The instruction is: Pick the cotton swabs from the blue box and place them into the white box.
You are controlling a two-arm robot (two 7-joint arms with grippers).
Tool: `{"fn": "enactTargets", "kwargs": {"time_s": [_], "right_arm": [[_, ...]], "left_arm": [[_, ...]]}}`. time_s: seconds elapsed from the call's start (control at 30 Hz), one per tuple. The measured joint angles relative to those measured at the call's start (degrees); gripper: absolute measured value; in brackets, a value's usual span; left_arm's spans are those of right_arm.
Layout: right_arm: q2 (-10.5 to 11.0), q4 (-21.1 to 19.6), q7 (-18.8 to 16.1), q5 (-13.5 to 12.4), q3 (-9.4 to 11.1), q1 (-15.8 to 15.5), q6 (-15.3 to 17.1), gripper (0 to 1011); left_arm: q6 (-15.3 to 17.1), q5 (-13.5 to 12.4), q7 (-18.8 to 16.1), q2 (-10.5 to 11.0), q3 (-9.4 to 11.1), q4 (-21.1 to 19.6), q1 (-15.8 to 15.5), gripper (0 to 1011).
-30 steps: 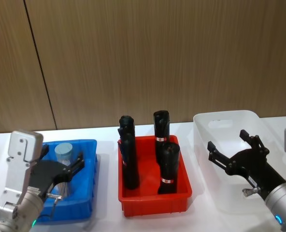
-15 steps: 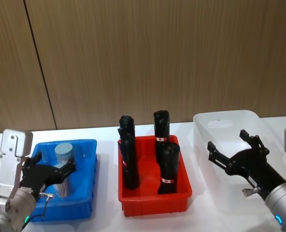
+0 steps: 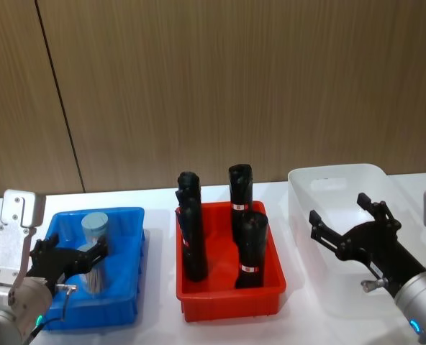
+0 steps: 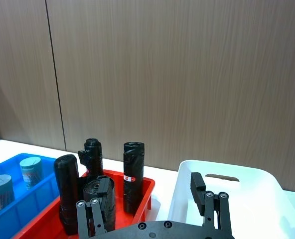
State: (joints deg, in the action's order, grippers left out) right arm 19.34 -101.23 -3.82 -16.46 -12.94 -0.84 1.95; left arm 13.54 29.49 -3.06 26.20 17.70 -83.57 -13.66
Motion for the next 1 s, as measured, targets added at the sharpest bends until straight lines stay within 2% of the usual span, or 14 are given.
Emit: {"fn": "enactTargets", "kwargs": {"time_s": [0.53,0.73,1.0], "right_arm": [[0.0,0.0,0.0,0.0,0.0,0.0,0.0,1002],[0.0,0.0,0.0,0.0,0.0,0.0,0.0,1002],[0.0,0.0,0.0,0.0,0.0,0.0,0.0,1002]], "left_arm": [[2.9,1.6,-2.0,-0.6,-0.8,2.1,-0.7,1003],[3.5,1.6,-0.9,-1.0,-0.9,3.7,-1.5,1003],[4.0,0.9,2.1,-1.9,-0.8,6.9,-3.3,1003]]}}
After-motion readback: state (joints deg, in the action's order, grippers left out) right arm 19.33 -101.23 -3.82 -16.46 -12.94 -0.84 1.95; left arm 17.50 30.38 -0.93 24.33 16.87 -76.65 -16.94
